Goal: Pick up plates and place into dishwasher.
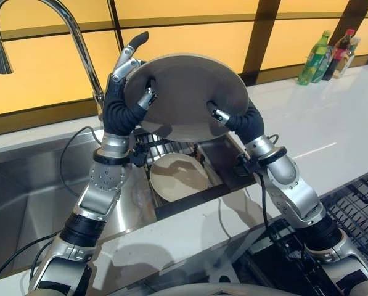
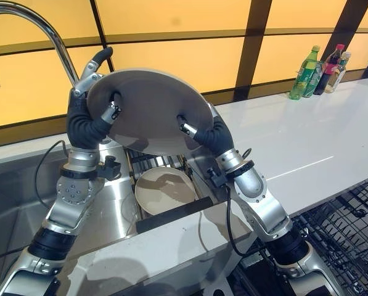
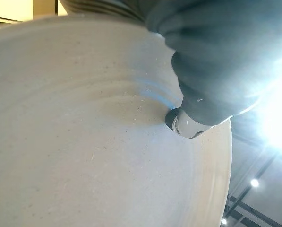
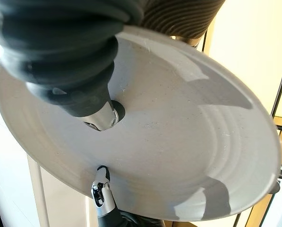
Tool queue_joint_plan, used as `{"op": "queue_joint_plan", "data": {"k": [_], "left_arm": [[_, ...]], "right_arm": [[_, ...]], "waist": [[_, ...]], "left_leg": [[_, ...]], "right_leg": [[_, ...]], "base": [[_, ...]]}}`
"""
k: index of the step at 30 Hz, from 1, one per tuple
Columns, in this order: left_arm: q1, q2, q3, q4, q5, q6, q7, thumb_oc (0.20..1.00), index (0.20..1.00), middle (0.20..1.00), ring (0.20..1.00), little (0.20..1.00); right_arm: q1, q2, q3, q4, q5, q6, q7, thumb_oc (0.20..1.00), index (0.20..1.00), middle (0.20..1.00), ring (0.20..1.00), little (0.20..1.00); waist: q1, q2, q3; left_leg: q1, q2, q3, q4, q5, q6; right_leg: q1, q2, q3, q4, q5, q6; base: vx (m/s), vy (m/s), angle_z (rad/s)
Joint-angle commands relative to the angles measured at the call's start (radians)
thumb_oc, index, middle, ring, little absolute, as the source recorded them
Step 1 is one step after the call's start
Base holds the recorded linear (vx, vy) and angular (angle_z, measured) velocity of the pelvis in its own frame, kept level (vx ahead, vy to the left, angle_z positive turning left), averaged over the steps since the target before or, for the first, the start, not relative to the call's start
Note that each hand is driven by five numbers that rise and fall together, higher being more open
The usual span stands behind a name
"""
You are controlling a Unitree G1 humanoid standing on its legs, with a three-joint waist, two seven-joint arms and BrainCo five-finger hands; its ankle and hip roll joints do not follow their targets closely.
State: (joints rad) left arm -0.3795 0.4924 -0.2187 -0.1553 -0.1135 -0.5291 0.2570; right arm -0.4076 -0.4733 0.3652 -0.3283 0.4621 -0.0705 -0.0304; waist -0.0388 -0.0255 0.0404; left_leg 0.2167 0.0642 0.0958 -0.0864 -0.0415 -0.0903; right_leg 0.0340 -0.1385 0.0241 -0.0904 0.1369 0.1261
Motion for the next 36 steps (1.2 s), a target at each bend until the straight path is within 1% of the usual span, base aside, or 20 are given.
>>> {"op": "queue_joint_plan", "data": {"k": [1,4,5,6,7,9,13,14,16,18,20,23,24,28,32,36], "left_arm": [[-0.084,0.011,-0.075,-0.014,-0.005,-0.006,-0.001,0.2,0.2,0.2,0.2,0.2],[-0.078,0.005,-0.073,-0.011,-0.01,0.008,0.004,0.2,0.2,0.2,0.2,0.2],[-0.076,0.001,-0.072,-0.008,-0.011,0.048,0.007,0.724,0.724,0.724,0.724,0.724],[-0.074,0.001,-0.071,-0.005,-0.004,0.061,0.016,1.0,1.0,1.0,1.0,1.0],[-0.074,0.002,-0.07,0.0,0.002,0.06,0.024,1.0,1.0,1.0,1.0,1.0],[-0.064,0.005,-0.043,0.011,0.008,0.057,0.09,1.0,1.0,1.0,1.0,1.0],[-0.031,0.0,0.076,0.005,-0.037,0.047,0.184,1.0,1.0,1.0,1.0,1.0],[-0.027,-0.003,0.087,0.001,-0.038,0.049,0.191,1.0,1.0,1.0,1.0,1.0],[-0.028,-0.012,0.128,-0.01,-0.038,0.067,0.249,1.0,1.0,1.0,1.0,1.0],[-0.031,-0.018,0.141,-0.014,-0.042,0.07,0.262,1.0,1.0,1.0,1.0,1.0],[-0.036,-0.034,0.144,-0.025,-0.037,0.083,0.267,1.0,1.0,1.0,1.0,1.0],[-0.037,-0.04,0.143,-0.042,-0.025,0.099,0.259,1.0,1.0,1.0,1.0,1.0],[-0.036,-0.039,0.144,-0.043,-0.03,0.095,0.253,1.0,1.0,1.0,1.0,1.0],[-0.036,-0.023,0.161,-0.031,-0.052,0.068,0.239,1.0,1.0,1.0,1.0,1.0],[-0.028,-0.003,0.185,-0.031,-0.07,0.065,0.246,1.0,1.0,1.0,1.0,1.0],[-0.009,0.013,0.214,-0.032,-0.08,0.074,0.246,1.0,1.0,1.0,1.0,1.0]], "right_arm": [[-0.109,0.03,0.053,-0.071,-0.005,0.0,0.034,0.2,0.2,0.2,0.2,0.2],[-0.108,0.029,0.048,-0.072,-0.011,-0.002,0.018,0.2,0.2,0.2,0.2,0.2],[-0.111,0.032,0.043,-0.069,-0.024,-0.014,-0.016,0.2,0.2,0.2,0.2,0.2],[-0.112,0.033,0.042,-0.068,-0.028,-0.016,-0.031,0.2,0.2,0.2,0.2,0.2],[-0.113,0.033,0.038,-0.067,-0.032,-0.019,-0.04,0.2,0.2,0.2,0.2,0.2],[-0.103,0.043,0.009,-0.056,-0.078,-0.041,-0.088,0.2,0.2,0.2,0.2,0.2],[-0.069,0.04,-0.072,-0.056,-0.129,-0.046,-0.137,0.2,0.2,0.2,0.2,0.2],[-0.066,0.039,-0.08,-0.059,-0.137,-0.045,-0.14,0.2,0.2,0.2,0.2,0.2],[-0.071,0.029,-0.109,-0.065,-0.171,-0.041,-0.165,0.2,0.2,0.2,0.2,0.2],[-0.079,0.02,-0.123,-0.07,-0.18,-0.031,-0.174,0.2,0.2,0.2,0.2,0.2],[-0.095,0.006,-0.138,-0.063,-0.214,0.0,-0.199,0.2,0.2,0.2,0.2,0.2],[-0.084,-0.013,-0.162,-0.057,-0.241,0.017,-0.205,0.2,0.2,0.2,0.2,0.2],[-0.074,-0.022,-0.173,-0.055,-0.244,0.015,-0.204,0.2,0.2,0.2,0.2,0.2],[-0.026,-0.08,-0.231,-0.037,-0.276,0.005,-0.207,0.2,0.2,0.2,0.2,0.2],[0.021,-0.125,-0.29,-0.024,-0.331,0.009,-0.207,0.2,0.2,0.2,0.2,0.2],[0.095,-0.183,-0.373,-0.017,-0.331,0.015,-0.213,0.2,0.2,0.2,0.2,0.2]], "waist": [[-0.001,-0.004,-0.03],[0.001,-0.004,-0.031],[0.003,-0.003,-0.029],[0.003,-0.003,-0.028],[0.004,-0.002,-0.028],[0.007,-0.001,-0.029],[0.01,0.001,-0.034],[0.01,0.0,-0.035],[0.008,-0.003,-0.035],[0.006,-0.004,-0.036],[0.001,-0.003,-0.037],[-0.009,-0.002,-0.039],[-0.013,-0.003,-0.041],[-0.041,-0.005,-0.044],[-0.066,-0.004,-0.043],[-0.107,-0.013,-0.042]], "left_leg": [[-0.079,-0.006,-0.028,0.053,-0.052,0.037],[-0.08,-0.004,-0.028,0.055,-0.052,0.035],[-0.08,-0.002,-0.029,0.055,-0.051,0.034],[-0.079,-0.001,-0.029,0.055,-0.051,0.033],[-0.078,-0.001,-0.031,0.053,-0.05,0.033],[-0.078,0.001,-0.034,0.051,-0.047,0.031],[-0.077,0.009,-0.032,0.041,-0.041,0.026],[-0.078,0.009,-0.031,0.041,-0.041,0.026],[-0.082,0.014,-0.027,0.04,-0.037,0.022],[-0.089,0.015,-0.028,0.043,-0.032,0.02],[-0.088,0.016,-0.026,0.042,-0.031,0.018],[-0.084,0.017,-0.02,0.035,-0.031,0.017],[-0.084,0.017,-0.017,0.034,-0.031,0.017],[-0.07,0.023,0.005,0.025,-0.038,0.018],[-0.065,0.026,0.024,0.032,-0.046,0.025],[-0.072,0.029,0.055,0.069,-0.064,0.035]], "right_leg": [[0.044,-0.023,-0.018,0.079,-0.145,0.039],[0.047,-0.023,-0.022,0.079,-0.146,0.037],[0.048,-0.023,-0.025,0.079,-0.147,0.036],[0.049,-0.023,-0.026,0.078,-0.147,0.035],[0.051,-0.022,-0.026,0.077,-0.147,0.035],[0.056,-0.021,-0.028,0.072,-0.147,0.033],[0.058,-0.022,-0.039,0.062,-0.143,0.033],[0.058,-0.022,-0.041,0.061,-0.143,0.033],[0.057,-0.024,-0.051,0.056,-0.14,0.032],[0.052,-0.025,-0.053,0.056,-0.133,0.031],[0.053,-0.026,-0.055,0.052,-0.13,0.031],[0.052,-0.026,-0.049,0.049,-0.128,0.034],[0.05,-0.025,-0.046,0.048,-0.127,0.035],[0.046,-0.025,-0.031,0.052,-0.13,0.042],[0.03,-0.015,-0.009,0.089,-0.147,0.042],[0.006,0.007,0.041,0.118,-0.16,0.036]], "base": [[-0.03,-0.004,0.0],[-0.03,-0.004,0.0],[-0.05,-0.004,0.0],[-0.05,-0.003,0.01],[-0.04,0.002,0.01],[-0.05,0.004,0.01],[-0.05,-0.005,0.01],[-0.06,-0.022,0.01],[-0.07,-0.015,0.01],[-0.07,-0.003,0.02],[-0.06,0.017,0.02],[-0.04,0.026,-0.01],[-0.02,0.033,-0.05],[-0.01,0.013,-0.01],[-0.01,0.022,-0.07],[-0.01,0.009,-0.23]]}}
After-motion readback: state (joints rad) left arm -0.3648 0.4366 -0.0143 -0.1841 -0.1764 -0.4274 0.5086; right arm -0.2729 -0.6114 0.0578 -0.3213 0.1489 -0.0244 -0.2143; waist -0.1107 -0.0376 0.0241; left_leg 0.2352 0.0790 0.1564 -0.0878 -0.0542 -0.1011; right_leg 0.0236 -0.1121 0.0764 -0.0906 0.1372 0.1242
